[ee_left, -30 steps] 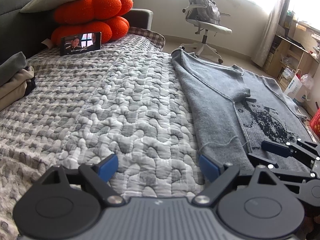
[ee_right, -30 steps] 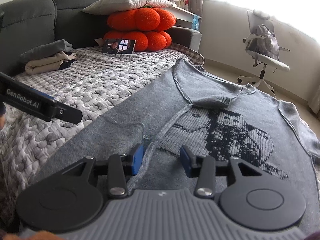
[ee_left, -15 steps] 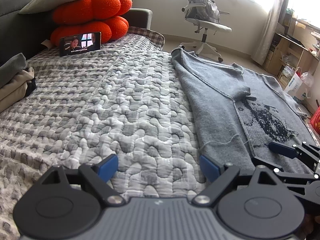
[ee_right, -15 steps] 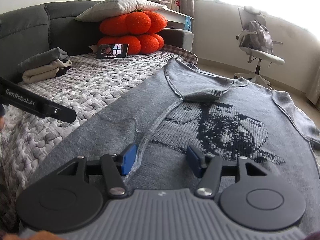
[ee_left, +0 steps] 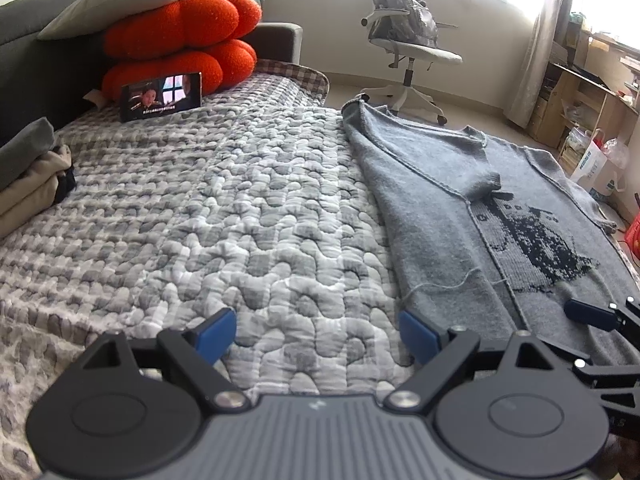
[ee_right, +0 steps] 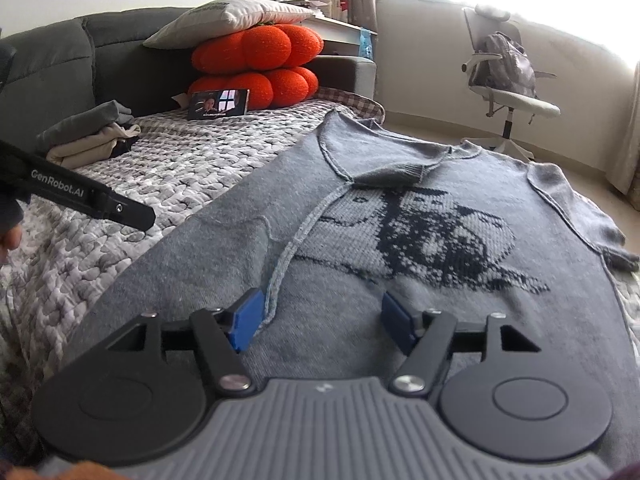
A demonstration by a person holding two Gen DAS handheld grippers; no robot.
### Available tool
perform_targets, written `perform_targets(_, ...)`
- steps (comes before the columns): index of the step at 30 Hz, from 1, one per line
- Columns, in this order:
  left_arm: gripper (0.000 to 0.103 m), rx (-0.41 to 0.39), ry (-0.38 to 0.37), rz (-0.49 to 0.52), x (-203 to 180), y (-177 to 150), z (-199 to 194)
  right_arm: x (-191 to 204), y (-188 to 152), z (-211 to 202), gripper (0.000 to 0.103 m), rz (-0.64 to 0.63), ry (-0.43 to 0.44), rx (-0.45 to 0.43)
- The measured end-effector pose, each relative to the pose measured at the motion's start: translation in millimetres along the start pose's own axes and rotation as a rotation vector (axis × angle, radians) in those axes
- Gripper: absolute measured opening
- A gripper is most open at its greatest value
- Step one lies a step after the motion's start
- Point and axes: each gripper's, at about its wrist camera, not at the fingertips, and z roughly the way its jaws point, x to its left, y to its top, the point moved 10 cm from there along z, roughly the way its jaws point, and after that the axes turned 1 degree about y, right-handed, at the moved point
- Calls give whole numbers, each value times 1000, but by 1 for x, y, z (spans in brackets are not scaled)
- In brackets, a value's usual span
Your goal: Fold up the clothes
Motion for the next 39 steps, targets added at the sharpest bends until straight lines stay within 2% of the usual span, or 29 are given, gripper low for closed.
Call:
perform_targets(6,90,-1,-3,28,-10,-3,5,-7,-10,-12,72,11,-14,5)
perform_targets(14,90,-50,4,142,-33,-6,1,-18,-22,-32,72,15,-36,10)
perform_targets(19,90,-77,11,174,-36,-7,-6,-31,-29,-48,73,28,-61,9)
perform_targets(25,90,-97,-17,192,-45,-3,-14,-65,-36,-75,74,133,-141,-11)
perform_targets(30,91,-105,-70,221,-65,-1,-18,-90,-44,-93,74,206,-221,-23)
perform_targets(34,91,-108,-121,255,-84,-1,-20,-108,-53,-108,74,310,-240,-41)
perform_targets(39,91,-110,-168,317,-106,-5,-20,-130,-69,-131,70,506,-221,-77)
